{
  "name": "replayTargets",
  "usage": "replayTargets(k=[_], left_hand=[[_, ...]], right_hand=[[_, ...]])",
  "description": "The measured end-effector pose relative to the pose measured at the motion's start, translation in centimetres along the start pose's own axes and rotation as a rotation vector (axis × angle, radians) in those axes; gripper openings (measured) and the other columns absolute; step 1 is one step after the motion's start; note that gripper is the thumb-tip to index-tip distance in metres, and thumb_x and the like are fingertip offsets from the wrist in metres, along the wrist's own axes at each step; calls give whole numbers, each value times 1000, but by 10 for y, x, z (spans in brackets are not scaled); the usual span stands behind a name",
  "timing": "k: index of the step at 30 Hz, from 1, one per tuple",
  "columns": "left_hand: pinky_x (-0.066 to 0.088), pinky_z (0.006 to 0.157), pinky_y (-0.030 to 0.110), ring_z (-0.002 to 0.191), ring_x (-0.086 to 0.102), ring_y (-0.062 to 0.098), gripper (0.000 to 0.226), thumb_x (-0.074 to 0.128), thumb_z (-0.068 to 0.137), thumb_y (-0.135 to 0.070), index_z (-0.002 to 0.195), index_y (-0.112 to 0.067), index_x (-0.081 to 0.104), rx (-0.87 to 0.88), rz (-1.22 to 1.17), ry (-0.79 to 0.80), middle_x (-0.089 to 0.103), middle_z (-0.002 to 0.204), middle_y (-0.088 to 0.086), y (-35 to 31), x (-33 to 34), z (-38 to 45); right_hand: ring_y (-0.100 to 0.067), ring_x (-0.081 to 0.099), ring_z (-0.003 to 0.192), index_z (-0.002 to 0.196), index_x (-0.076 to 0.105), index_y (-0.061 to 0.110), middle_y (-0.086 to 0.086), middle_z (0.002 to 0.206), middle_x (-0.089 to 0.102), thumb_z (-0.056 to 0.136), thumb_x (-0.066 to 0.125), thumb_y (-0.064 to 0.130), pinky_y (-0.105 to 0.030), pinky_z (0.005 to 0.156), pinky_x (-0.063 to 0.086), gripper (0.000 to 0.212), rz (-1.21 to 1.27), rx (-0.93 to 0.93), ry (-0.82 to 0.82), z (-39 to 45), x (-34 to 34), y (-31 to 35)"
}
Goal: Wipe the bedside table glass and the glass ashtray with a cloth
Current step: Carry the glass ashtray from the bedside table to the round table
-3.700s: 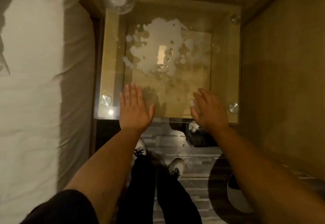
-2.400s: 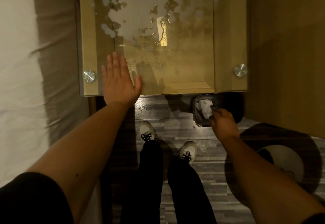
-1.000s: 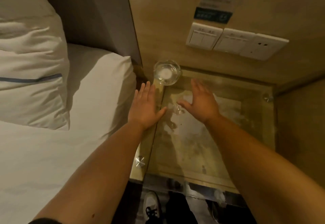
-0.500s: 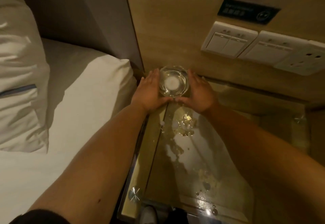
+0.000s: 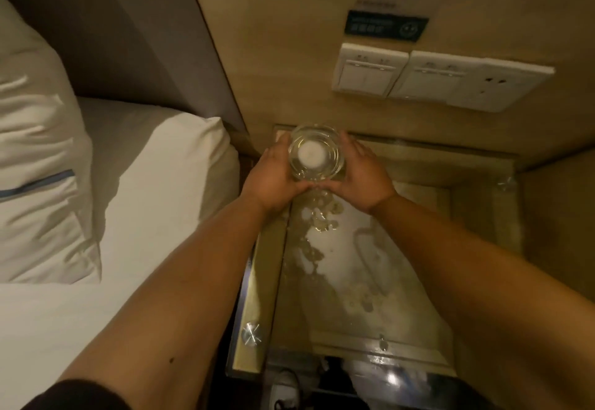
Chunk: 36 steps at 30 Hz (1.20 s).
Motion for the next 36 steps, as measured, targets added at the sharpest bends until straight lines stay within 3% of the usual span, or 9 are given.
replayTargets(k=[5,8,15,17,20,25,31,33,36], left_hand=[[44,103,45,131,45,23,106,82,67,-53,148,-19,24,120,53,74,46,145,5,-57,21,-35],[46,100,46,130,46,23,108,79,64,-61,149,-22,23,210,96,139,47,144,3,-98,42,-63],[31,101,26,133,41,22,100,83,69,-45,148,-14,30,419,104,322,44,147,5,-199,98,-149],[32,101,26,133,42,24,100,84,69,-44,148,-13,30,461,112,377,45,146,6,-222,119,-175],[33,102,27,132,44,24,101,84,68,-45,148,-15,29,518,122,457,46,145,7,-249,154,-212],[37,100,26,128,47,18,100,83,67,-50,146,-21,31,605,100,553,49,142,2,-284,204,-282],[31,101,24,132,42,24,98,85,70,-39,147,-12,31,711,209,569,46,145,8,-314,248,-376],[35,96,21,126,47,20,97,84,68,-49,145,-20,33,781,225,596,49,141,1,-329,270,-412],[42,103,38,123,50,17,100,77,64,-65,145,-29,30,867,265,626,49,140,-8,-355,304,-470]], right_hand=[[-26,28,140,151,16,13,-10,153,32,69,76,54,-37,113,27,110,41,123,-88,-73,-39,-13],[-26,31,138,151,14,17,-7,151,34,70,78,50,-36,111,28,108,55,245,-148,-132,-59,-30],[-21,45,127,146,22,31,-1,141,47,61,79,58,-42,101,43,106,206,442,-328,-281,-98,-57],[-18,47,124,143,26,33,3,138,49,60,78,60,-41,98,44,102,230,483,-377,-322,-106,-65],[-24,42,127,144,23,25,-4,143,45,62,77,59,-41,102,40,104,175,576,-400,-383,-109,-83],[-24,38,131,148,14,23,-6,148,37,59,67,76,-46,104,40,116,235,682,-453,-480,-97,-107],[-20,33,137,149,12,27,-2,151,33,63,69,71,-44,107,38,112,236,750,-543,-600,-84,-113],[-20,38,133,147,17,30,0,148,38,62,68,72,-43,104,41,108,213,783,-578,-647,-83,-114],[-19,43,129,144,24,27,0,142,44,64,66,75,-43,102,43,103,182,815,-639,-718,-87,-120]])
Point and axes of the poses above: each hand's wrist, its own z-axis towards the middle knuckle, its own x-axis out of the palm, y = z × x, the point moved 8 cm from there along z, towards the middle knuckle
